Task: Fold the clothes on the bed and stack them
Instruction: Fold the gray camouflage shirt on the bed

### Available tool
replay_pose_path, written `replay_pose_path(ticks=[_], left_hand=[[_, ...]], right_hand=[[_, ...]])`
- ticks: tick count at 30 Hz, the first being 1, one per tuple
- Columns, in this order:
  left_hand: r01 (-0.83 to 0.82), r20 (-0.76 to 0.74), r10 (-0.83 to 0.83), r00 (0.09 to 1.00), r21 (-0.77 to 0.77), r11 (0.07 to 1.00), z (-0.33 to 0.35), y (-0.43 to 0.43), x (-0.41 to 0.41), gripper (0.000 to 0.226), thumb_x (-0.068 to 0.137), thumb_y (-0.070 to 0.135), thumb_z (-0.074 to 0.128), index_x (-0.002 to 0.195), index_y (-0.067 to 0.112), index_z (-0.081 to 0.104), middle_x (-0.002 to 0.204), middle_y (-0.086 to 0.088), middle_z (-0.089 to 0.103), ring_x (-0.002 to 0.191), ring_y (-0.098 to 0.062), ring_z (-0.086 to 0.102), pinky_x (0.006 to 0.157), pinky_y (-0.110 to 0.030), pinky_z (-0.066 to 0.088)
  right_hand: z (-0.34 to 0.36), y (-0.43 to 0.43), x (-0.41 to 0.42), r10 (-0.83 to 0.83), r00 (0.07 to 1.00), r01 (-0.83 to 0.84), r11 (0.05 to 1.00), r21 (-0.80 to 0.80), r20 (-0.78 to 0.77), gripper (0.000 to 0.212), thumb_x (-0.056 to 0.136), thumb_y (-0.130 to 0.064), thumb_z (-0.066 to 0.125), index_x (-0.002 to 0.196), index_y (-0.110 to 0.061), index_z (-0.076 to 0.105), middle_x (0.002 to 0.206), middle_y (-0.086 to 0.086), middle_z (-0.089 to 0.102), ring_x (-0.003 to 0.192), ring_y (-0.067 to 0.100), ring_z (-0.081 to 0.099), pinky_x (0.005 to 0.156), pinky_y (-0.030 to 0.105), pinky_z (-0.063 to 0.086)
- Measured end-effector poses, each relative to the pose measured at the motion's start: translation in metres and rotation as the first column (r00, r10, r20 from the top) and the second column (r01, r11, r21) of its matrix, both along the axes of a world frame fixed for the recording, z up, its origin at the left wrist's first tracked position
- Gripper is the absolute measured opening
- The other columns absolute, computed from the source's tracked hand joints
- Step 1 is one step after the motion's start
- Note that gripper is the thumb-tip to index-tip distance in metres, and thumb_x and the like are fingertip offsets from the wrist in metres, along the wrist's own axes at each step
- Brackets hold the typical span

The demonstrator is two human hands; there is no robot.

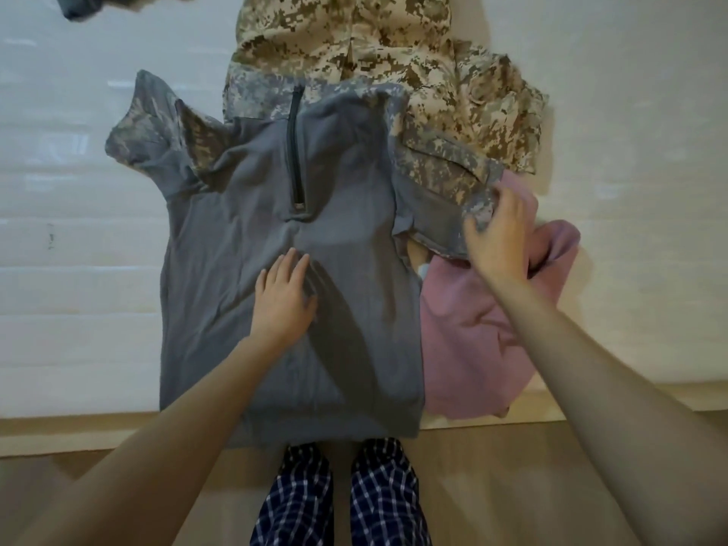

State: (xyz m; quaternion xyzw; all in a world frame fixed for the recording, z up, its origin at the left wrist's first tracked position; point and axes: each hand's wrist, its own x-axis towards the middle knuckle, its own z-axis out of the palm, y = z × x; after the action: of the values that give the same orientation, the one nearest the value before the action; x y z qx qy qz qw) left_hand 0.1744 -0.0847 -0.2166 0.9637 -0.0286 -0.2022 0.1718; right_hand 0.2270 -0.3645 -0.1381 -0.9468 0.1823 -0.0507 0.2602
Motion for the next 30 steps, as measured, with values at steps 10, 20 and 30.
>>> replay_pose_path(ticks=[10, 20, 30], left_hand=[[0.14, -0.097, -0.133, 0.986, 0.071, 0.988, -0.028, 0.007, 0.025, 0.076, 0.09, 0.033, 0.057, 0.151, 0.018, 0.015, 0.16, -0.001, 0.006, 0.146, -0.022, 0.008, 0.118, -0.044, 0.01], [0.164, -0.116, -0.156, 0.981, 0.064, 0.984, -0.028, 0.012, 0.028, 0.075, 0.089, 0.034, 0.057, 0.151, 0.021, 0.017, 0.16, 0.001, 0.005, 0.146, -0.019, 0.008, 0.117, -0.043, 0.012], [-0.096, -0.159, 0.057, 0.986, -0.254, 0.962, -0.002, 0.006, 0.041, 0.054, 0.09, 0.025, 0.061, 0.14, 0.011, 0.043, 0.15, -0.01, 0.034, 0.135, -0.025, 0.036, 0.11, -0.03, 0.029]], right_hand=[[-0.016, -0.071, 0.087, 0.269, 0.849, -0.347, 0.933, -0.097, -0.455, 0.071, 0.077, -0.04, 0.073, 0.139, -0.023, 0.042, 0.123, 0.016, 0.054, 0.123, 0.036, 0.043, 0.103, 0.049, 0.032], [0.005, -0.054, 0.095, 0.454, 0.796, -0.41, 0.891, 0.194, -0.4, 0.019, 0.078, -0.022, 0.075, 0.091, -0.014, 0.064, 0.087, 0.003, 0.06, 0.086, 0.023, 0.056, 0.068, 0.03, 0.04], [0.08, -0.046, 0.038, -0.205, 0.976, 0.217, 0.956, 0.199, -0.079, 0.033, 0.07, -0.026, 0.081, 0.083, -0.014, 0.052, 0.082, 0.005, 0.06, 0.079, 0.023, 0.056, 0.067, 0.038, 0.046]])
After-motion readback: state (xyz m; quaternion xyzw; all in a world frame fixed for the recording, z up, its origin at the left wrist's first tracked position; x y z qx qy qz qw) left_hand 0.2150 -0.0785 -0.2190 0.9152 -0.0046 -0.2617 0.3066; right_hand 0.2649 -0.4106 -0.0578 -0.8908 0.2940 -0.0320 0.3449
